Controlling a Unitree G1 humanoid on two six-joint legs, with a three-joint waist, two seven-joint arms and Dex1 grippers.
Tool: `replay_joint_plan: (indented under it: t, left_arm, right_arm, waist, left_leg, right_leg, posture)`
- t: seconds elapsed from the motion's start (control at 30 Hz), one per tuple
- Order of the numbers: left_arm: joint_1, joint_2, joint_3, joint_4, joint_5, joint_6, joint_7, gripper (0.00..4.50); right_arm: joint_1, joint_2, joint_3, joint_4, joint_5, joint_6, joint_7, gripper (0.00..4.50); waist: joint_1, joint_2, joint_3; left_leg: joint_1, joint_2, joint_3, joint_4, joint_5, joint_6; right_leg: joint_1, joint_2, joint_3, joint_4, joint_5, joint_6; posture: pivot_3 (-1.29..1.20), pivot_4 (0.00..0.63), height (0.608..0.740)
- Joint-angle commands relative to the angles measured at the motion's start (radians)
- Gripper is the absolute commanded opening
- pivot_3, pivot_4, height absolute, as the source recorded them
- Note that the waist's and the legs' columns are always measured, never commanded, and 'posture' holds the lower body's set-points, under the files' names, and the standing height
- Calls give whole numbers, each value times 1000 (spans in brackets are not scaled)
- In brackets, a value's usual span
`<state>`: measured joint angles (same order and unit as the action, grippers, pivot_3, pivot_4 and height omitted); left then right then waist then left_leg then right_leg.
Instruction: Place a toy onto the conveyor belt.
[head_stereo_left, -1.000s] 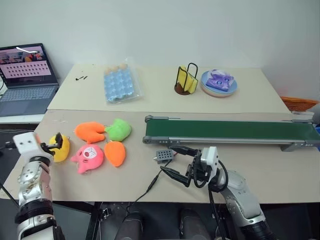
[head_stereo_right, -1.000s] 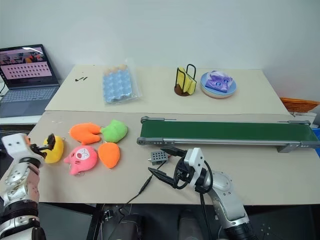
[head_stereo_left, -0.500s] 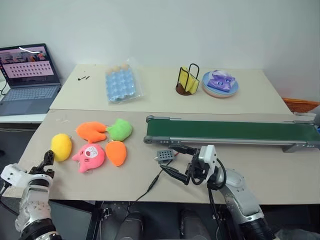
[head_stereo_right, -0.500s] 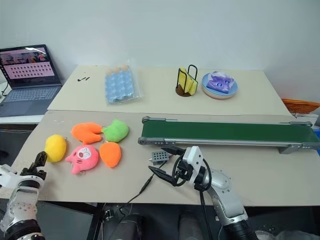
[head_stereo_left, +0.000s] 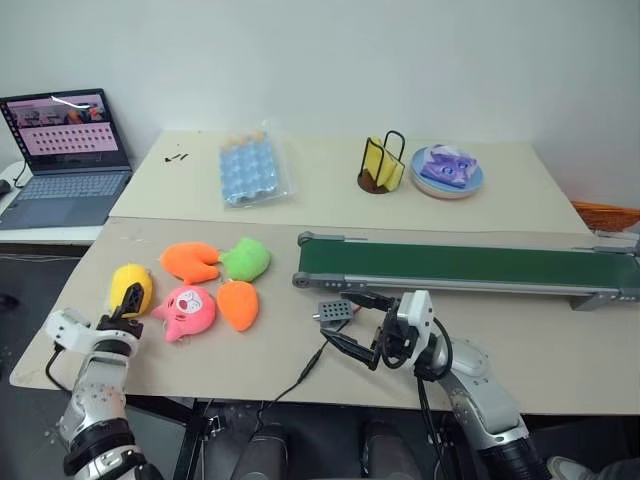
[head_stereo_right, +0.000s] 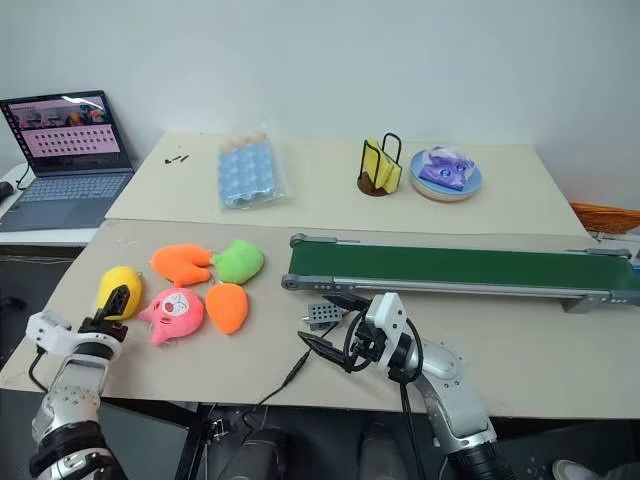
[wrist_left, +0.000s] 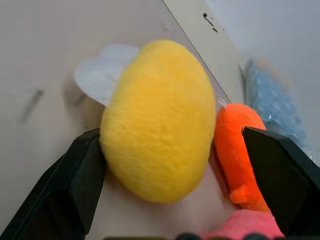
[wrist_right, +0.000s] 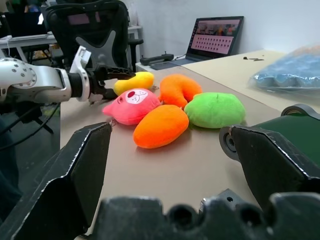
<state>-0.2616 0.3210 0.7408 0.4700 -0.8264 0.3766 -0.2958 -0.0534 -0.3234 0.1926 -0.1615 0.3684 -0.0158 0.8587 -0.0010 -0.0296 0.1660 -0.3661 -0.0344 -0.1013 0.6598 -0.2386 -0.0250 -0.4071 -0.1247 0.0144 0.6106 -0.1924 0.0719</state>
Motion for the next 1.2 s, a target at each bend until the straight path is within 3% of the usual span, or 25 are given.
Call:
replay_joint_plan:
  t: [0.03, 0.53, 0.63, 0.97, 1.1, 1.2]
  left_arm:
    - [-15, 5, 5, 13, -11, 2, 0, 4426]
    - [-2, -25, 71, 7, -78, -16, 17, 4426]
    - [3, -25, 76, 6, -90, -20, 1, 3688]
    - [8, -34, 65, -5, -73, -42, 9, 43]
    - [-9, -38, 44, -67, 28, -183, 91, 43]
    - [-1, -14, -53, -136, 260, -311, 235, 43]
  right_arm:
    - [2, 4, -6, -35, -7, -2, -19, 4500]
    - [-14, 1, -13, 11, -35, -8, -38, 4500]
    - [-19, -3, -18, 21, -39, -9, -38, 4500]
    - [-24, -5, -13, 46, -59, -16, -34, 4500]
    - [-28, -3, -13, 60, -69, -19, -29, 4500]
    - [-34, -3, -15, 73, -73, -24, -23, 4500]
  waist:
    - [-6, 0, 0]
    - [-14, 0, 0]
    - [-16, 0, 0]
    - [-14, 0, 0]
    - [-13, -1, 1]
    - [-12, -3, 2]
  left_leg:
    - [0, 0, 0, 0, 0, 0]
    - [0, 0, 0, 0, 0, 0]
    - [0, 0, 0, 0, 0, 0]
    - [-1, 0, 0, 0, 0, 0]
    - [-2, 1, 0, 0, 0, 0]
    - [-2, 1, -1, 0, 0, -1]
  right_leg:
    - [0, 0, 0, 0, 0, 0]
    - [0, 0, 0, 0, -1, 0]
    - [0, 0, 0, 0, -1, 0]
    - [-1, 0, 0, -1, -1, 0]
    - [-1, 0, 0, -1, -1, 0]
    - [-2, 0, 0, -1, -1, 0]
  posture:
    - [0, 150, 740]
    - [0, 150, 740]
    - [0, 150, 740]
    - [0, 150, 740]
    - [0, 150, 740]
    - [0, 150, 740]
